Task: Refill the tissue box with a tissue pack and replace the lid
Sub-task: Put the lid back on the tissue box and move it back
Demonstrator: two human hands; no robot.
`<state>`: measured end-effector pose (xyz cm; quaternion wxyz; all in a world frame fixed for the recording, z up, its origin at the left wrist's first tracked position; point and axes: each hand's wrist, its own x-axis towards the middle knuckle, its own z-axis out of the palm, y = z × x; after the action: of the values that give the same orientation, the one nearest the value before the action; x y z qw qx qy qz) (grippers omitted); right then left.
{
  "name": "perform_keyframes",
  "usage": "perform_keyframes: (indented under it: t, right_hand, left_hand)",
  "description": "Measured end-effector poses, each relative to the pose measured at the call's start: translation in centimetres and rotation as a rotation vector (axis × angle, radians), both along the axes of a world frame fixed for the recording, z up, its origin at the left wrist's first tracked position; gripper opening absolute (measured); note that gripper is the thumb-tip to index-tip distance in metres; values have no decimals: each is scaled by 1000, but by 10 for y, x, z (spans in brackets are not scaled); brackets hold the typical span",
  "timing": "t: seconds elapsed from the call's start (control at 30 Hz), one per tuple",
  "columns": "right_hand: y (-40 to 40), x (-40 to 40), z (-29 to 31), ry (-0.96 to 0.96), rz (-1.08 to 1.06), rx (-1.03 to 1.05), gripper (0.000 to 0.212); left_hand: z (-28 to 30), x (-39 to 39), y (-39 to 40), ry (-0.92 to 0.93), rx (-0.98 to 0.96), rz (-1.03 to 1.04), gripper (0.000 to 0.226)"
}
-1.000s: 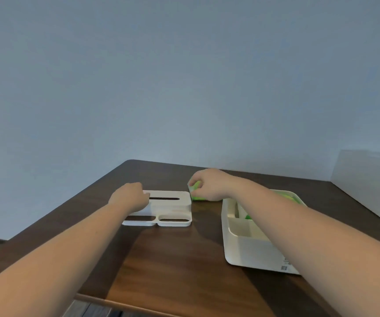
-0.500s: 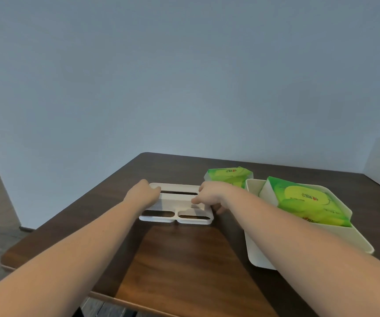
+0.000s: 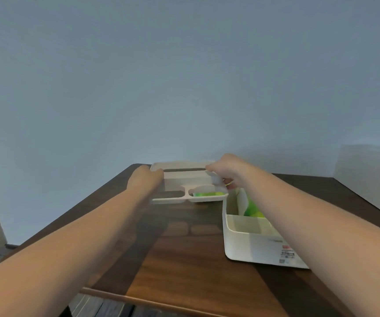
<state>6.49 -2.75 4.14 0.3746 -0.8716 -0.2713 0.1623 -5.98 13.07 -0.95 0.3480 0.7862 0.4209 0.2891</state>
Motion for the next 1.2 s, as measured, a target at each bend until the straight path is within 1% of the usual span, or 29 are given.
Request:
perform_keyframes:
  t: [0.07,0.13,0.23,0.33,0.43,0.5,0.6,0.73,0.87,0.97,1.07,1.1,1.2]
  right_hand:
    - [-19,5,13,3,-46,44,27]
    - [-41,10,23,-37,-97,15,30]
    - [-72,21,28,-103,-175,-43,28]
    - [-99,36,24,-143,-228,-121,28]
    - [-121,45,16,-138,-270,-202,19]
    - [-132,51,10,-147,-292,-235,12]
    - [-145,60,2,-110,-296,-270,6]
    - [-154,68,-9,-78,-297,-267,10]
    - [-157,72,-18,-96,-282,-305,17]
    - [-160,72,-21,-119,-283,-306,7]
    - [-162,75,-26,-126,-303,-278,7]
    - [-162,75,-28,-120,-306,-272,8]
    - [-162,77,-32,-99,-311,-275,20]
  left_hand:
    - [8,5,-18,-48,-28,-55,20]
    - [15,12,-37,-79,-28,-104,28]
    - [22,25,-64,-68,0,-170,31]
    - [26,38,-89,-49,30,-244,26]
    - [24,50,-110,-46,35,-302,22]
    - [21,58,-119,-16,36,-309,16]
    - [16,68,-126,41,32,-297,17]
    - [10,75,-131,124,35,-293,26]
    - [4,81,-136,195,35,-292,32]
    - [-1,84,-141,224,49,-286,32]
    - [-2,87,-143,243,67,-280,32]
    - [-2,88,-143,250,73,-278,32]
    - [-4,89,-140,263,67,-275,34]
